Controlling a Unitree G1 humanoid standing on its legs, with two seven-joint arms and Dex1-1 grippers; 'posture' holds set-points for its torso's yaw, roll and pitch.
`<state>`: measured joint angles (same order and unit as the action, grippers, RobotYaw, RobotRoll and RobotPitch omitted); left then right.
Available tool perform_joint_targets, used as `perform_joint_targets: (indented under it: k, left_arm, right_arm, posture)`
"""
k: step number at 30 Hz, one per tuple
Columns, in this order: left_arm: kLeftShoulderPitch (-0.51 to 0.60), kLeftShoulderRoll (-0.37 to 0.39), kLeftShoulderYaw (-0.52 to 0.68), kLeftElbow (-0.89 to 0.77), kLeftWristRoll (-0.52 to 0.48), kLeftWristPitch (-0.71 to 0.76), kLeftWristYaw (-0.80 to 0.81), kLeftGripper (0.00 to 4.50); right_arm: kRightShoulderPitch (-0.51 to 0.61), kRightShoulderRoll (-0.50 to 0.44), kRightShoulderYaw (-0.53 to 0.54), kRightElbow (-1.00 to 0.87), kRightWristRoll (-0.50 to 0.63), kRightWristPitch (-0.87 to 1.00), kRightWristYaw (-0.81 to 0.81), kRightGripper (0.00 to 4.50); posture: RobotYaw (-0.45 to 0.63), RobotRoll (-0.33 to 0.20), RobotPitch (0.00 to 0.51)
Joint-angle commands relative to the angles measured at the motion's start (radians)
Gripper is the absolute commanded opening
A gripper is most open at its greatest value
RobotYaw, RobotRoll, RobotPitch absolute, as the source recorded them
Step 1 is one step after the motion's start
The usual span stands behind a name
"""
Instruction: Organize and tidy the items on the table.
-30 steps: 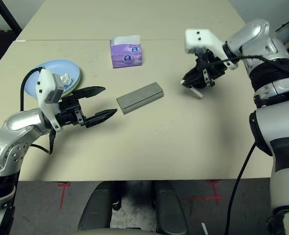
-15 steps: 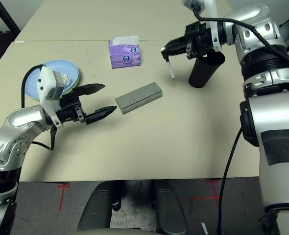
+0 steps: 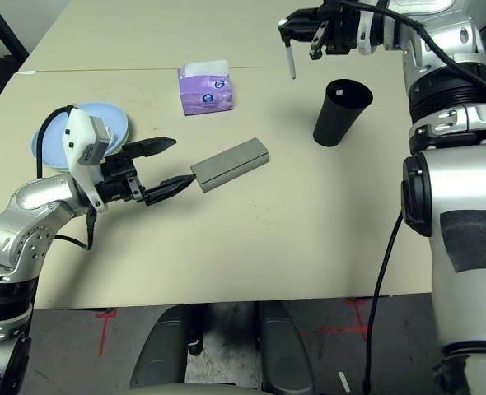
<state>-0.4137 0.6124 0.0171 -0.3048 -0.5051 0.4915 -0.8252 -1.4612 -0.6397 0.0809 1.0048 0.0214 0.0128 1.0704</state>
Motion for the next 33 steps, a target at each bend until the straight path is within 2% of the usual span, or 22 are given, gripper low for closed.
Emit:
perform_joint_targets:
  k: [1, 11, 18, 33]
  left_arm:
    - [-0.002, -0.003, -0.018, 0.0, 0.012, -0.006, -0.007, 4.5]
    - [-0.012, -0.01, -0.023, 0.018, 0.022, -0.017, -0.018, 4.5]
    - [-0.015, -0.016, -0.024, 0.025, 0.027, -0.026, -0.023, 4.5]
    - [-0.02, -0.013, -0.021, 0.036, 0.035, -0.044, -0.034, 4.5]
  right_arm:
    - [0.033, -0.042, -0.021, -0.066, -0.011, 0.002, -0.02, 0.29]
    - [0.12, -0.121, -0.036, -0.213, -0.015, 0.092, -0.038, 0.29]
    - [0.234, -0.136, -0.056, -0.319, -0.001, 0.173, -0.06, 0.29]
    - [0.319, -0.123, -0.047, -0.281, -0.027, 0.15, -0.108, 0.29]
  posture:
    - [0.02, 0.0, 0.125]
    - [0.0, 0.0, 0.123]
    - [0.0, 0.0, 0.124]
    - [0.01, 0.0, 0.121]
